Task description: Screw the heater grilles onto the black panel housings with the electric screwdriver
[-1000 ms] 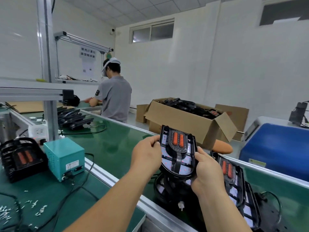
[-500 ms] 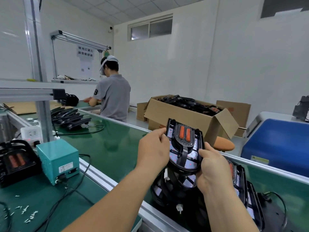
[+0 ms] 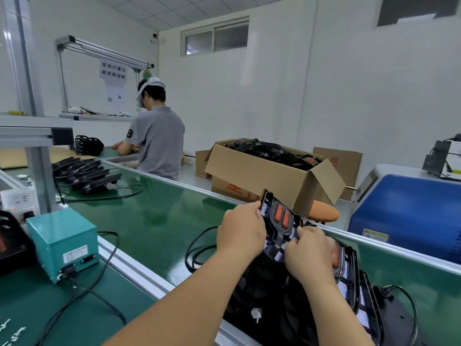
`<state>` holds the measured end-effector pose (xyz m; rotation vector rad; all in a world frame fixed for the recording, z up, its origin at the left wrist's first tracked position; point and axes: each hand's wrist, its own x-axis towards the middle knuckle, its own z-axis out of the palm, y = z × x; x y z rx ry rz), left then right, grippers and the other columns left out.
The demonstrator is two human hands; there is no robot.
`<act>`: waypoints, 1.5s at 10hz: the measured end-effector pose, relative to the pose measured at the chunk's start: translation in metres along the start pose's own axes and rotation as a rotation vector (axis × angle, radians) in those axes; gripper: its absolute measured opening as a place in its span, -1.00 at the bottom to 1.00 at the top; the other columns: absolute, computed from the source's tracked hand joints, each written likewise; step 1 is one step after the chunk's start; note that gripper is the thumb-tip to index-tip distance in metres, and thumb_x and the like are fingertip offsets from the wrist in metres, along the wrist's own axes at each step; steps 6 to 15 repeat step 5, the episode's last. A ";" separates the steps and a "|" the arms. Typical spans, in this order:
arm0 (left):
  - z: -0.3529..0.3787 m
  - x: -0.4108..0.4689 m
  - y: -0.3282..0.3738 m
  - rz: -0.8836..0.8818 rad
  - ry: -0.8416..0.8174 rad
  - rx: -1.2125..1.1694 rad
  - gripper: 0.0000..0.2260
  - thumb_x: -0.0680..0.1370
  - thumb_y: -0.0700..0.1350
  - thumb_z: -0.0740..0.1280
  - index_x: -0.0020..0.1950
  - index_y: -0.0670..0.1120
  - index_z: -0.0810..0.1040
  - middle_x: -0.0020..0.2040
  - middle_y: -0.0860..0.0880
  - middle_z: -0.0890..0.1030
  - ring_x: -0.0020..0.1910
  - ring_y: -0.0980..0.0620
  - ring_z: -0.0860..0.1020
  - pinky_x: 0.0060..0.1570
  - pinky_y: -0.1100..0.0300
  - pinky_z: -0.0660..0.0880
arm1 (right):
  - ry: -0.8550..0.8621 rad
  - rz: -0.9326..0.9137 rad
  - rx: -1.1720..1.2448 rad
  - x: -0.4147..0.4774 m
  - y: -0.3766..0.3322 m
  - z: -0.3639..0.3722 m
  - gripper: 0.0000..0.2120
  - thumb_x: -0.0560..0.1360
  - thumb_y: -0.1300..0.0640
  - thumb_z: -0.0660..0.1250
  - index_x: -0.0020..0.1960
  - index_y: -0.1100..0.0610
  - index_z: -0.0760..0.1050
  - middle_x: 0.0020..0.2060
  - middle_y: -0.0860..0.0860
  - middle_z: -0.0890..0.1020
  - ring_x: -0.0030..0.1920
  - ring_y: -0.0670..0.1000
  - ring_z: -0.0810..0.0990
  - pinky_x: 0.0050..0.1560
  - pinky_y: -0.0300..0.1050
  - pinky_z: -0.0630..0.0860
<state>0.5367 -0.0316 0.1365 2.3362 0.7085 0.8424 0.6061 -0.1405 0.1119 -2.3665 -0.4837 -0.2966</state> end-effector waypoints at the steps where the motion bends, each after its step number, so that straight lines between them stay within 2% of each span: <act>1: 0.004 0.002 -0.004 -0.067 -0.057 0.095 -0.65 0.70 0.00 0.00 0.39 0.17 0.45 0.24 0.06 0.59 0.26 -0.09 0.48 0.19 -0.02 0.35 | -0.005 0.030 -0.027 0.004 0.002 0.000 -0.73 0.54 0.22 0.17 -0.33 0.10 0.28 0.00 0.01 0.48 0.06 0.17 0.36 0.15 0.03 0.33; 2: 0.006 0.004 -0.010 -0.119 -0.129 -0.041 -0.62 0.71 0.03 -0.01 0.50 0.14 0.35 0.41 0.05 0.49 0.38 -0.08 0.43 0.36 -0.07 0.36 | -0.001 0.002 -0.035 0.005 0.004 0.001 -0.84 0.53 0.17 0.17 -0.23 0.08 0.31 0.10 0.04 0.53 0.12 0.17 0.41 0.18 0.04 0.37; 3: 0.004 0.004 -0.013 -0.085 -0.160 -0.112 -0.60 0.71 0.07 -0.01 0.55 0.14 0.27 0.59 0.00 0.22 0.55 -0.09 0.20 0.46 -0.14 0.23 | -0.018 -0.006 -0.068 0.005 0.005 0.001 -0.86 0.52 0.15 0.17 -0.22 0.07 0.31 0.10 0.03 0.53 0.13 0.16 0.43 0.16 0.03 0.38; 4: -0.001 -0.002 -0.016 -0.081 -0.130 -0.134 -0.55 0.68 0.18 -0.03 0.59 0.22 0.09 0.64 0.01 -0.01 0.60 -0.07 0.04 0.50 -0.18 0.12 | 0.018 -0.014 -0.037 0.002 0.002 -0.002 -0.79 0.52 0.16 0.18 -0.29 0.08 0.29 0.00 0.03 0.52 0.08 0.17 0.42 0.13 0.04 0.38; 5: -0.010 -0.004 -0.021 -0.101 -0.069 -0.147 -0.51 0.67 0.21 -0.06 0.61 0.22 -0.03 0.64 0.06 -0.07 0.61 0.02 -0.10 0.48 -0.20 0.02 | 0.125 -0.039 -0.006 0.000 0.000 -0.002 -0.87 0.53 0.17 0.20 -0.20 0.11 0.35 0.02 0.05 0.55 0.09 0.21 0.43 0.13 0.07 0.41; 15: -0.010 -0.004 -0.021 -0.101 -0.069 -0.147 -0.51 0.67 0.21 -0.06 0.61 0.22 -0.03 0.64 0.06 -0.07 0.61 0.02 -0.10 0.48 -0.20 0.02 | 0.125 -0.039 -0.006 0.000 0.000 -0.002 -0.87 0.53 0.17 0.20 -0.20 0.11 0.35 0.02 0.05 0.55 0.09 0.21 0.43 0.13 0.07 0.41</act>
